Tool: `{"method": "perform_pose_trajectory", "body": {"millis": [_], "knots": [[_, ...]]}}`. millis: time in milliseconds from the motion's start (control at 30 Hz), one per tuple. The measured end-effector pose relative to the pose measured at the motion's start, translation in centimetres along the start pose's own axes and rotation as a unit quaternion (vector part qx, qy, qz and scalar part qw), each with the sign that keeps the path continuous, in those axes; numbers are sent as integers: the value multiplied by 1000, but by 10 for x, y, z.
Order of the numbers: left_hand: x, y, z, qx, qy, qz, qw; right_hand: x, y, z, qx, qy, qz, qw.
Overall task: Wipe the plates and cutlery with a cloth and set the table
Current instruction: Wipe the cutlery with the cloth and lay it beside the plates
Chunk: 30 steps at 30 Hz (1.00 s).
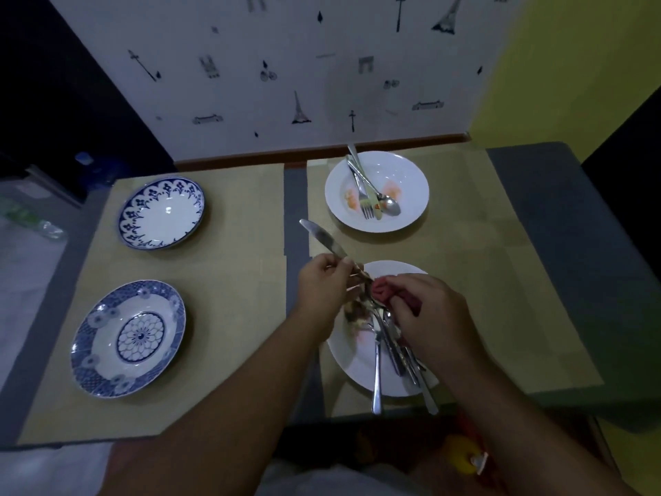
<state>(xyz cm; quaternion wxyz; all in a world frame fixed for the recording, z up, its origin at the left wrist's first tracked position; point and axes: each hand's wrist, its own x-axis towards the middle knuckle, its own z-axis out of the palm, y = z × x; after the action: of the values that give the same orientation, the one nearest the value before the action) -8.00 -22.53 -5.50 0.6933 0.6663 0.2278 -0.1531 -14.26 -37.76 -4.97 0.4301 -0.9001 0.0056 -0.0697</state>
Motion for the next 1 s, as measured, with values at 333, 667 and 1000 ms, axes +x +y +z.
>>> {"method": "perform_pose_trajectory", "body": {"millis": [333, 667, 1000], "knots": [[-8, 1, -63, 1, -84, -83, 993, 12, -40, 54, -9, -65, -75, 995], [-10, -4, -143, -80, -269, -108, 954, 12, -76, 100, -33, -40, -39, 998], [-1, -8, -183, 26, -178, -110, 978, 11, -94, 125, -148, -106, -158, 971]]}}
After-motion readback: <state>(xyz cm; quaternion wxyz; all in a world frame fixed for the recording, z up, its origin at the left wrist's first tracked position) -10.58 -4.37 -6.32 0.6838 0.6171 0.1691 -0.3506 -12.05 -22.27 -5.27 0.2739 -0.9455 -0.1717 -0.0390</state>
